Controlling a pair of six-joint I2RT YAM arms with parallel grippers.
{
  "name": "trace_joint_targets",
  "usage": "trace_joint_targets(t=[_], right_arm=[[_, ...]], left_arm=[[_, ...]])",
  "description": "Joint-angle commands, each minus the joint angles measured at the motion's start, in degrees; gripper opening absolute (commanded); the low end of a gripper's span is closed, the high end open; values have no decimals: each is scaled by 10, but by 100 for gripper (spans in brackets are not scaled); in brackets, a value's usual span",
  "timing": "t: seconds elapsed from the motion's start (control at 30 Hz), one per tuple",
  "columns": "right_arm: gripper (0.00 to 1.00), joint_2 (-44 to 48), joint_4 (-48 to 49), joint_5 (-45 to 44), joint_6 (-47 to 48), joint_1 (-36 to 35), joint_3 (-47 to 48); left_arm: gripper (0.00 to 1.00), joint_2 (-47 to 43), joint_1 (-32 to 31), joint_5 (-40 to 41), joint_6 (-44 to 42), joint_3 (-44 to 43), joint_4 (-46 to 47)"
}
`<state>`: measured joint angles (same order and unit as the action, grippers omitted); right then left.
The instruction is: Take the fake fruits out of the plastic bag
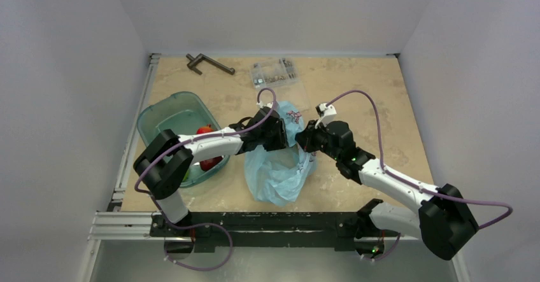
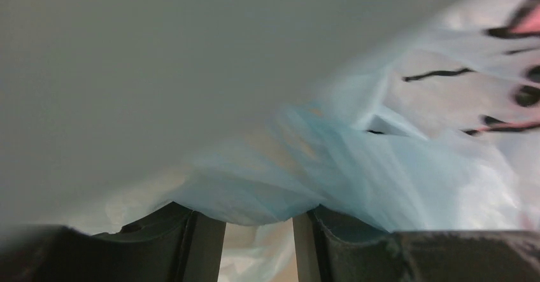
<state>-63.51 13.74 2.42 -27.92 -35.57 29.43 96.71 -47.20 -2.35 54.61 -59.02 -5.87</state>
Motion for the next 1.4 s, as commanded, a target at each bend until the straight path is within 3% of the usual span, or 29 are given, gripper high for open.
trace_joint_targets(t=[0.0,0.13,0.17,0.23,0.27,0.37,0.4,0.57,0.67,0.7,0.8,1.07,1.3,1.37], right_arm=[[0,11,28,13,3,0,6],[0,-7,-78,-79,12,0,45],[8,-18,-118,-122,5,0,63],[40,-47,-197,-158,-8,0,97],[50,-62,-234,-169,-14,0,112],[80,-89,-236,-168,-39,1,99],[85,-93,-210,-159,-38,1,90],[88,-133,-100,-108,-17,2,63],[82,-168,-70,-94,-13,7,62],[76,-175,-51,-68,-16,12,55],[43,-173,-5,-19,-22,19,26],[1,-97,111,74,-45,36,-54],[0,-75,199,100,-36,55,-93],[1,-83,216,95,-47,58,-94]], left_arm=[[38,22,7,7,16,-22,48],[40,19,8,-1,7,-13,64],[42,19,8,-7,5,-11,70],[43,18,9,-17,3,-5,75],[43,18,9,-21,2,-1,78],[44,15,9,-32,1,13,97],[44,14,10,-33,1,17,101],[44,9,10,-35,-4,27,101],[44,5,10,-37,-8,28,99],[45,5,10,-39,-10,28,98],[50,3,10,-43,-18,26,88],[53,-18,9,-47,-30,65,104],[49,-61,5,-57,-53,90,102],[54,-80,4,-58,-62,97,106]])
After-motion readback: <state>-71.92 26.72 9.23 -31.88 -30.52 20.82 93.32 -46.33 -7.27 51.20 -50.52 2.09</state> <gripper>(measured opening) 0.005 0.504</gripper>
